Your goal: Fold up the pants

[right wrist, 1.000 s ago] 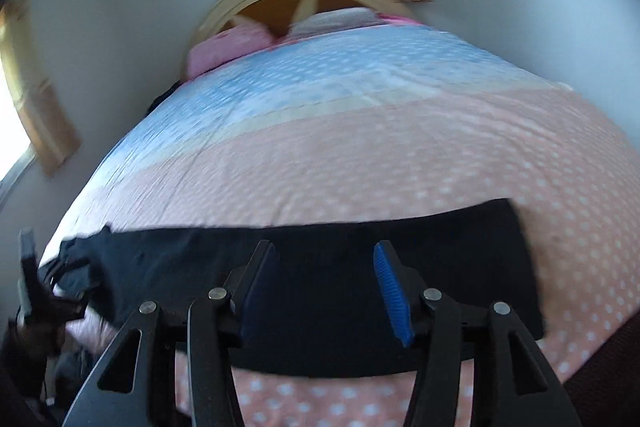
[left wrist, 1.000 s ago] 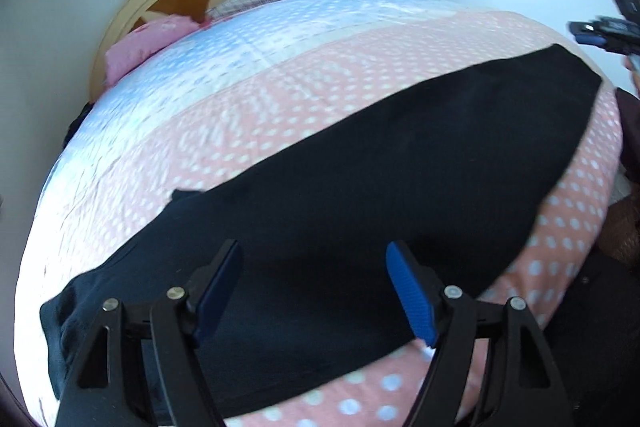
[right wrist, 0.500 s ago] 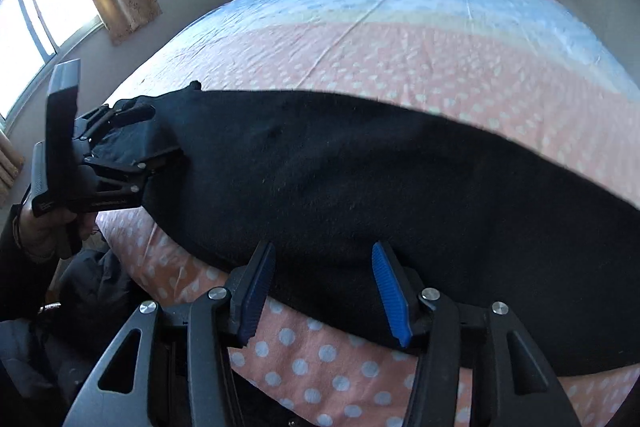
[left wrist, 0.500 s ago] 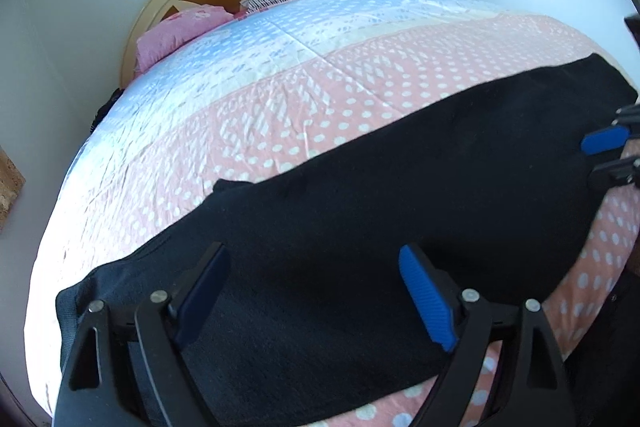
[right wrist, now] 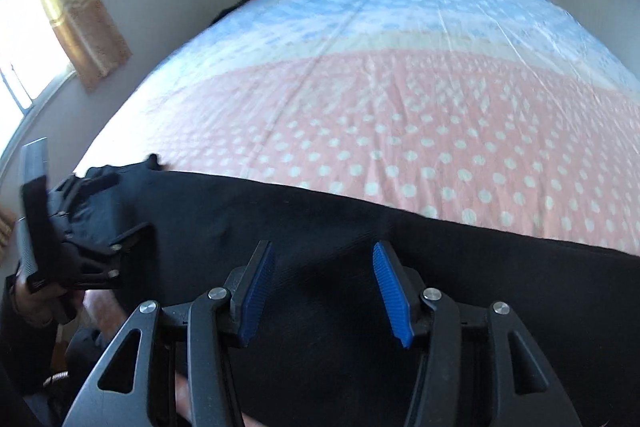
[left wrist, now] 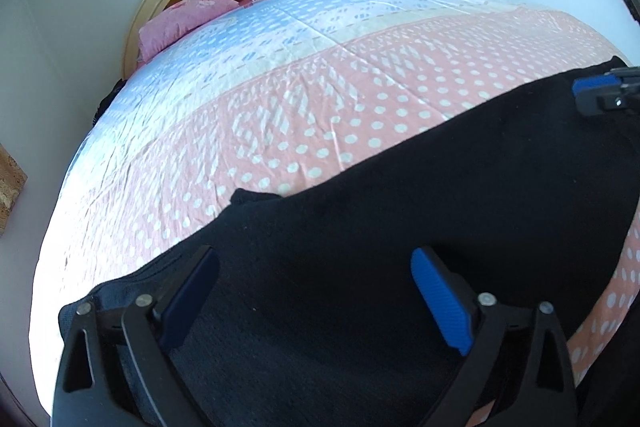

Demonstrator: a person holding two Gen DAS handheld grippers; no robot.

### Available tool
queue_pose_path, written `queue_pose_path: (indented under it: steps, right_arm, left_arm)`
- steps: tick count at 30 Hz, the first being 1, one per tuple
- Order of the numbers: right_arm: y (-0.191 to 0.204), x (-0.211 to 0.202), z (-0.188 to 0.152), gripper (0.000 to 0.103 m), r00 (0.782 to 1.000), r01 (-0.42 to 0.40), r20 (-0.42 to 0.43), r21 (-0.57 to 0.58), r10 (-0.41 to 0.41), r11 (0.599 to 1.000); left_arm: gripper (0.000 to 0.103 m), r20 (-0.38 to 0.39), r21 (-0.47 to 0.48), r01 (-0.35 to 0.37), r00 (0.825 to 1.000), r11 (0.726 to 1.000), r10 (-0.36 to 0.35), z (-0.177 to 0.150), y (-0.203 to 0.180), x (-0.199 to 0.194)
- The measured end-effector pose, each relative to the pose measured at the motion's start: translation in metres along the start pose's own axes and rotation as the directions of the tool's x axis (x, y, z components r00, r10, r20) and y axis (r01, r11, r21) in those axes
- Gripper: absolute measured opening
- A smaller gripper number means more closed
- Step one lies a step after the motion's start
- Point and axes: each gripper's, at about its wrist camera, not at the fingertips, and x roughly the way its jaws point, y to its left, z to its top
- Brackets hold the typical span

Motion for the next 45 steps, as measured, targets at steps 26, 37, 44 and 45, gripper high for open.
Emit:
queue_pose_path:
  steps: [26, 37, 44, 45]
  right_arm:
    - [0.031, -0.018, 0.006, 0.053, 0.99, -0.004, 0.14, -0.045, 0.011, 0.999]
    - [0.132, 0.074, 0.077, 0.053, 0.946, -0.317, -0.082, -0.032, 0.313, 0.948]
    - [0.195, 0.141, 0.094, 0.039, 0.903, -0.379, -0.226, -0.015, 0.366, 0.925]
    - [0.201, 0.15, 0.093, 0.033, 0.898, -0.377, -0.254, -0.02, 0.361, 0.926]
  left_arm:
    - [0.103, -0.087, -0.062, -0.102, 0.992, 0.993, 0.096, 0.04, 0.052, 0.046]
    - [0.103, 0.007, -0.171, -0.164, 0.986, 0.972, 0.168, -0.037, 0.077, -0.018]
    - [0.103, -0.024, -0.165, -0.105, 0.994, 0.981, 0.103, -0.062, 0.081, -0.01]
    - [0.103, -0.029, -0.171, -0.091, 0.996, 0.981, 0.087, -0.062, 0.083, -0.009]
